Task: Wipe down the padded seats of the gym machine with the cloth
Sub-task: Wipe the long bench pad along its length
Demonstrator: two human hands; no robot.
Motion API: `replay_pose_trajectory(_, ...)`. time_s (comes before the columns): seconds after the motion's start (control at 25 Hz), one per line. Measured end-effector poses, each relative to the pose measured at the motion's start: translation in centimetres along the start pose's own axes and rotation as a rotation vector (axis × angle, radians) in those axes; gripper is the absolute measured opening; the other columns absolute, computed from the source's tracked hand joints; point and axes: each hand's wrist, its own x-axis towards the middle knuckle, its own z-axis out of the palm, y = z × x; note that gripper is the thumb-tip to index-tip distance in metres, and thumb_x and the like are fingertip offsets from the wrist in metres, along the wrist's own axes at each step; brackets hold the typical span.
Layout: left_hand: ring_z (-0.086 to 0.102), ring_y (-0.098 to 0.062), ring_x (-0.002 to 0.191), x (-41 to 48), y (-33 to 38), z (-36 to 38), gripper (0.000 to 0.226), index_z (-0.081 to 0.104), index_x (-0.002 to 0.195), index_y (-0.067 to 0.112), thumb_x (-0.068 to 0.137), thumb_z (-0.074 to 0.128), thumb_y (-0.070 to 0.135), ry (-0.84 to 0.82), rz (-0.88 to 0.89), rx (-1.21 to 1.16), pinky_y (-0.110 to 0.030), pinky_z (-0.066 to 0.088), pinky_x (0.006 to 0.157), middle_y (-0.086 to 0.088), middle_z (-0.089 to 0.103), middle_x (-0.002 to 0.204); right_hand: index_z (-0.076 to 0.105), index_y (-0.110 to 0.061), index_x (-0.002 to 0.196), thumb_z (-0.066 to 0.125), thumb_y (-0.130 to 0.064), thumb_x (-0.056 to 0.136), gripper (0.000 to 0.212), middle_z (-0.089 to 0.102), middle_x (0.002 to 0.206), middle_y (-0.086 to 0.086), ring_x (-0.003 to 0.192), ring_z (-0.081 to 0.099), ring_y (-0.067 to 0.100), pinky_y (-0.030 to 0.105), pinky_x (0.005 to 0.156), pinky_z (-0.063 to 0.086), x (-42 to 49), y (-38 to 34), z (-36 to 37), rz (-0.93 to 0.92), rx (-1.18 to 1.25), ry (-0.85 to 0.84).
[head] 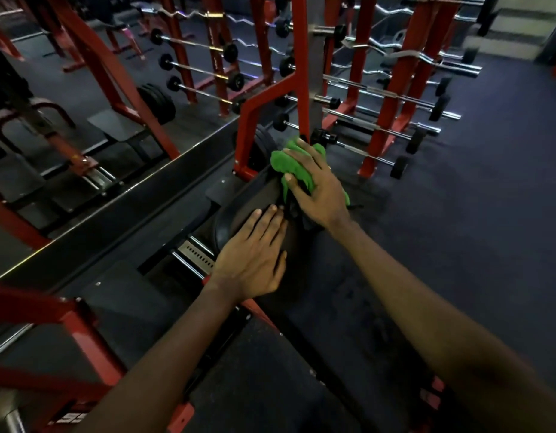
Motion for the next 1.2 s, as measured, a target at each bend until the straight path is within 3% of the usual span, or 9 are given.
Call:
replay_pose_trajectory(0.16,0.029,-0.031,0.151,0.1,0.3,0.4,0.07,0.034,0.155,0.0,0.095,0.038,0.037,0.005,-0.03,-0.017,-0.045,0.015,0.126,-0.02,0.032,0.162,0.058,-0.017,0.141,0.063,-0.017,0.098,0.043,0.046,0.156,0.004,0.148,0.038,0.015,0.029,0.12,0.031,-11.9,2.0,1.0,0.252,-0.009,0.184)
replay_pose_trajectory(0.4,0.022,-0.031,0.154,0.3,1.6,0.6,0.074,0.028,0.158,0.002,0.096,0.04,0.041,-0.018,-0.095,-0.004,-0.048,0.011,0.127,-0.018,0.026,0.165,0.055,-0.02,0.142,0.059,-0.021,0.09,0.052,0.043,0.158,0.004,0.15,0.035,0.021,0.026,0.122,0.025,-33.4,-0.9,2.4,0.532,0.015,0.135)
replay_pose_trajectory(0.52,0.016,-0.034,0.155,0.5,2.9,0.8,0.077,0.023,0.159,0.0,0.098,0.037,0.045,-0.054,-0.133,0.027,-0.052,0.008,0.126,-0.021,0.02,0.166,0.052,-0.024,0.143,0.061,-0.017,0.089,0.055,0.045,0.157,0.002,0.148,0.037,0.013,0.027,0.122,0.027,-31.0,3.1,2.3,0.664,0.055,0.314)
replay_pose_trajectory(0.64,0.014,-0.035,0.156,0.5,2.9,0.8,0.077,0.019,0.159,0.0,0.099,0.033,0.046,-0.065,-0.139,0.049,-0.053,0.006,0.126,-0.022,0.017,0.166,0.052,-0.022,0.145,0.055,-0.05,0.084,0.067,0.053,0.15,0.005,0.139,0.05,0.026,0.038,0.117,0.037,-26.2,10.6,-0.6,1.085,0.077,0.576)
replay_pose_trajectory(0.72,0.011,-0.035,0.156,0.6,3.0,0.8,0.077,0.017,0.16,0.001,0.1,0.029,0.047,-0.075,-0.136,0.053,-0.054,0.003,0.126,-0.022,0.016,0.167,0.051,-0.024,0.146,0.053,-0.052,0.084,0.068,0.052,0.152,0.005,0.139,0.05,0.028,0.039,0.114,0.038,-25.1,12.7,-2.0,1.246,0.041,0.584)
replay_pose_trajectory(0.8,0.01,-0.035,0.156,0.5,3.1,0.8,0.077,0.016,0.16,0.002,0.1,0.028,0.047,-0.071,-0.137,0.048,-0.054,0.002,0.126,-0.021,0.015,0.167,0.049,-0.028,0.147,0.055,-0.049,0.088,0.063,0.05,0.153,0.0,0.14,0.048,0.024,0.038,0.116,0.037,-25.4,8.6,-0.1,1.203,0.061,0.574)
replay_pose_trajectory(0.92,0.01,-0.034,0.156,0.6,3.1,0.8,0.077,0.015,0.161,0.003,0.099,0.028,0.047,-0.07,-0.147,0.041,-0.054,0.002,0.126,-0.021,0.014,0.167,0.053,-0.021,0.144,0.065,-0.029,0.091,0.055,0.047,0.155,-0.002,0.145,0.042,0.017,0.031,0.119,0.033,-29.6,-1.5,4.0,0.813,0.076,0.415)
replay_pose_trajectory(1.04,0.009,-0.034,0.156,0.5,3.2,0.8,0.077,0.015,0.161,0.003,0.099,0.028,0.047,-0.079,-0.148,0.041,-0.053,0.001,0.126,-0.02,0.014,0.168,0.056,-0.016,0.142,0.063,-0.012,0.089,0.054,0.046,0.156,0.002,0.148,0.039,0.017,0.028,0.12,0.03,-30.4,-1.3,3.3,0.572,0.06,0.249)
replay_pose_trajectory(1.2,0.016,-0.032,0.155,0.9,4.2,0.1,0.075,0.026,0.158,0.002,0.094,0.035,0.041,-0.045,-0.202,-0.04,-0.051,0.008,0.126,-0.019,0.02,0.166,0.053,-0.017,0.143,0.058,-0.019,0.092,0.052,0.051,0.149,-0.002,0.142,0.046,0.023,0.037,0.118,0.036,-26.3,6.4,0.6,0.745,0.063,0.399)
